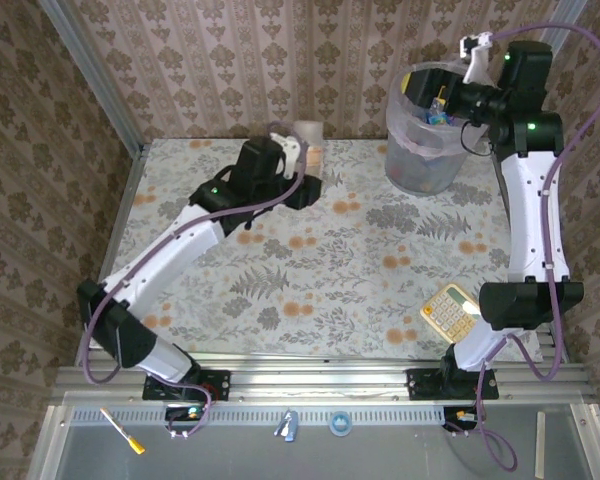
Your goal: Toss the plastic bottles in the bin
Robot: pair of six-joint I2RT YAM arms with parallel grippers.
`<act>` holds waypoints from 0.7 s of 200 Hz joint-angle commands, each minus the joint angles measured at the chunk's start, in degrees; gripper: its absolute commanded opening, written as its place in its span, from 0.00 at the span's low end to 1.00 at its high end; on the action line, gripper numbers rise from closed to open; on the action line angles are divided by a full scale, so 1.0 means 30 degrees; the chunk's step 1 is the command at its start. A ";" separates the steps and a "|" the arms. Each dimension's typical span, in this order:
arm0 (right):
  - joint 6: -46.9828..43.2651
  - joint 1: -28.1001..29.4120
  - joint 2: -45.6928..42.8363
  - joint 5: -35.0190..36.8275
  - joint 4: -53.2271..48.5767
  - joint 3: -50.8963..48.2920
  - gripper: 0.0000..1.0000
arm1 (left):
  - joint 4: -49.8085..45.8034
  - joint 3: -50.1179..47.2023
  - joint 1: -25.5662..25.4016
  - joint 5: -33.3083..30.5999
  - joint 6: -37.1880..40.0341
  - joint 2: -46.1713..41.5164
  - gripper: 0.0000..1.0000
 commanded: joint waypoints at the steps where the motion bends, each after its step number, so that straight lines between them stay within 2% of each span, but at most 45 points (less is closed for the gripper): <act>1: 0.0384 0.0734 0.0090 -0.2931 -0.1086 -0.0699 0.95 | 0.1659 0.1556 -0.0286 0.3224 0.2207 0.0606 0.32; 32: -0.0175 0.2270 -0.0029 -0.3580 -0.1629 -0.1685 0.93 | 0.1714 0.2960 -0.0341 0.5219 0.2379 0.1737 0.32; 59: 0.0489 0.3002 -0.0710 -0.3891 0.0144 -0.3722 0.93 | 0.1488 0.4038 -0.0406 0.6436 0.2350 0.2642 0.30; 94: 0.0650 0.3268 -0.1137 -0.4193 0.1164 -0.4525 0.93 | 0.1365 0.4411 -0.0495 0.7315 0.2144 0.3148 0.29; 140: 0.0504 0.3243 -0.0817 -0.3349 0.1092 -0.4192 0.92 | 0.1651 0.4260 -0.0701 0.8135 0.2289 0.3108 0.27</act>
